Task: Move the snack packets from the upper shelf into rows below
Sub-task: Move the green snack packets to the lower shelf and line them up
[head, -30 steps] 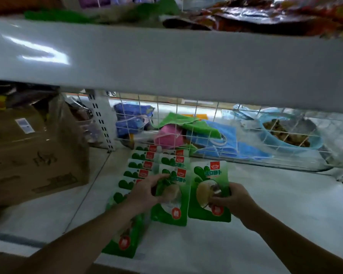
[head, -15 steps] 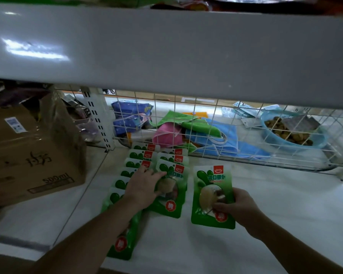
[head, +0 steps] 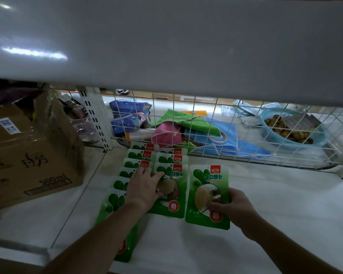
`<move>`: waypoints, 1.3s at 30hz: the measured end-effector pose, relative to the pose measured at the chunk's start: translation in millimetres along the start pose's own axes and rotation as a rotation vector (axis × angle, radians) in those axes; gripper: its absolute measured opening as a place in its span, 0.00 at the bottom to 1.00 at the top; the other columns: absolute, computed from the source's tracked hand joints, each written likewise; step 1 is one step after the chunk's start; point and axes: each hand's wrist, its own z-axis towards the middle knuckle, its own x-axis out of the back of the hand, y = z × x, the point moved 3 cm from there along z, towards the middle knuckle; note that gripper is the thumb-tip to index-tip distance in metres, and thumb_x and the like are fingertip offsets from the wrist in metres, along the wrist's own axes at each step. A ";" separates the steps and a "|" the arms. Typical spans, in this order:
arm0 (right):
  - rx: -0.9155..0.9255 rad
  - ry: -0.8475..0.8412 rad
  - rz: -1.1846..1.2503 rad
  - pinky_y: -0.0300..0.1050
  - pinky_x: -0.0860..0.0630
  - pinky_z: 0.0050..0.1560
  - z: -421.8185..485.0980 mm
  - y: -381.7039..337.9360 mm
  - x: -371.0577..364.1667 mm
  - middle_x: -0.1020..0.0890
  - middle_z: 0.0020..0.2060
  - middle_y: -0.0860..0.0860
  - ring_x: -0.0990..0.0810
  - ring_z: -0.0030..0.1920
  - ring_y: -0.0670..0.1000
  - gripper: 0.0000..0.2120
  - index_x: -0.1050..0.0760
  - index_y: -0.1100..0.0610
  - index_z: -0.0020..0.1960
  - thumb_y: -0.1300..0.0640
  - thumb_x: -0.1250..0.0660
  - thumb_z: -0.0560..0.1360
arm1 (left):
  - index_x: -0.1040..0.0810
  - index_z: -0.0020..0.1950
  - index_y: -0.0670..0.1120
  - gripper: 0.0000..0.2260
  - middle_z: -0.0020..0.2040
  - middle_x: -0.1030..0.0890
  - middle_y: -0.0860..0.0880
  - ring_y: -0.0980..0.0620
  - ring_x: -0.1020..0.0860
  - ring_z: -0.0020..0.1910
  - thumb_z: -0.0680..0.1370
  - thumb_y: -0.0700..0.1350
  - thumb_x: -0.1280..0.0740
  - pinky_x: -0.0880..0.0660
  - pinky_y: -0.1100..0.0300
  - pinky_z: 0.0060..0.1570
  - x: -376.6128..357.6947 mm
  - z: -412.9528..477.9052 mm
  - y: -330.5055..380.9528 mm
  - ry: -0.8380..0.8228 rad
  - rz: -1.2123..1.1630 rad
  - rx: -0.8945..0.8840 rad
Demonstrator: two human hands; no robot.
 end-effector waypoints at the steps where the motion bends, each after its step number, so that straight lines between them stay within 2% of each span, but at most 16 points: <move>1: 0.005 -0.006 0.009 0.50 0.16 0.48 -0.4 -1.0 -3.8 0.14 0.45 0.55 0.14 0.46 0.53 0.15 0.21 0.57 0.54 0.67 0.25 0.69 | 0.40 0.77 0.59 0.33 0.67 0.31 0.49 0.47 0.35 0.66 0.75 0.63 0.33 0.34 0.54 0.66 0.0 0.3 -0.2 -0.011 -0.008 -0.005; 3: 0.008 -0.013 0.020 0.51 0.16 0.49 0.1 -3.1 -14.1 0.14 0.45 0.55 0.14 0.46 0.53 0.15 0.21 0.57 0.54 0.67 0.25 0.69 | 0.41 0.78 0.59 0.34 0.68 0.32 0.49 0.47 0.36 0.66 0.75 0.64 0.33 0.34 0.54 0.66 1.4 0.9 -1.4 -0.030 -0.030 -0.014; 6: -0.010 -0.035 0.018 0.47 0.16 0.45 -0.4 -6.8 -38.7 0.14 0.46 0.55 0.14 0.45 0.52 0.15 0.21 0.57 0.54 0.67 0.25 0.70 | 0.42 0.78 0.57 0.35 0.69 0.32 0.50 0.48 0.35 0.66 0.76 0.63 0.33 0.34 0.55 0.66 6.1 -0.1 -7.2 -0.041 -0.089 0.008; 10: -0.003 -0.059 0.024 0.42 0.18 0.40 0.4 -10.9 -78.9 0.15 0.46 0.54 0.15 0.46 0.51 0.14 0.22 0.56 0.53 0.67 0.26 0.71 | 0.36 0.74 0.54 0.27 0.64 0.28 0.52 0.51 0.33 0.60 0.78 0.58 0.34 0.31 0.57 0.61 15.7 -10.9 -22.0 0.061 -0.184 0.021; 14: -0.025 -0.063 -0.029 0.50 0.17 0.50 3.5 -7.0 -113.0 0.15 0.46 0.52 0.15 0.46 0.50 0.14 0.22 0.55 0.53 0.65 0.25 0.70 | 0.33 0.73 0.52 0.22 0.63 0.28 0.52 0.51 0.34 0.62 0.80 0.54 0.37 0.32 0.57 0.63 22.4 -19.3 -34.7 0.114 -0.270 0.010; 16: -0.023 -0.050 -0.069 0.51 0.17 0.51 4.4 -2.5 -122.8 0.15 0.46 0.51 0.15 0.46 0.49 0.14 0.22 0.53 0.51 0.61 0.23 0.69 | 0.33 0.72 0.51 0.21 0.63 0.28 0.52 0.52 0.34 0.61 0.81 0.54 0.38 0.33 0.57 0.63 23.2 -20.1 -39.1 0.125 -0.278 0.001; 21: 0.040 0.174 -0.373 0.44 0.19 0.47 0.4 5.4 -123.4 0.21 0.45 0.47 0.20 0.45 0.46 0.18 0.30 0.50 0.50 0.51 0.23 0.69 | 0.31 0.70 0.50 0.20 0.61 0.27 0.51 0.51 0.33 0.60 0.80 0.54 0.37 0.31 0.56 0.62 22.5 -17.6 -42.0 0.146 -0.266 -0.005; 24: 0.078 0.256 -0.482 0.43 0.20 0.49 -2.3 9.0 -122.5 0.25 0.48 0.48 0.23 0.47 0.46 0.21 0.31 0.52 0.52 0.49 0.22 0.68 | 0.30 0.69 0.50 0.19 0.60 0.28 0.51 0.51 0.33 0.60 0.80 0.54 0.37 0.30 0.55 0.61 22.2 -16.6 -38.2 0.141 -0.262 -0.016; 32: 0.067 0.210 -0.508 0.36 0.29 0.45 -1.2 8.8 -128.5 0.28 0.50 0.49 0.26 0.47 0.45 0.23 0.29 0.54 0.60 0.48 0.24 0.71 | 0.31 0.72 0.50 0.21 0.64 0.28 0.51 0.51 0.33 0.62 0.80 0.53 0.36 0.32 0.57 0.63 19.1 -20.8 -32.4 0.114 -0.239 -0.039; 39: 0.040 0.206 -0.556 0.38 0.26 0.47 0.4 8.0 -129.8 0.29 0.50 0.49 0.27 0.48 0.46 0.25 0.31 0.55 0.61 0.46 0.25 0.70 | 0.32 0.73 0.50 0.21 0.65 0.29 0.51 0.51 0.34 0.64 0.81 0.53 0.37 0.33 0.57 0.63 18.7 -21.4 -29.9 0.094 -0.237 -0.045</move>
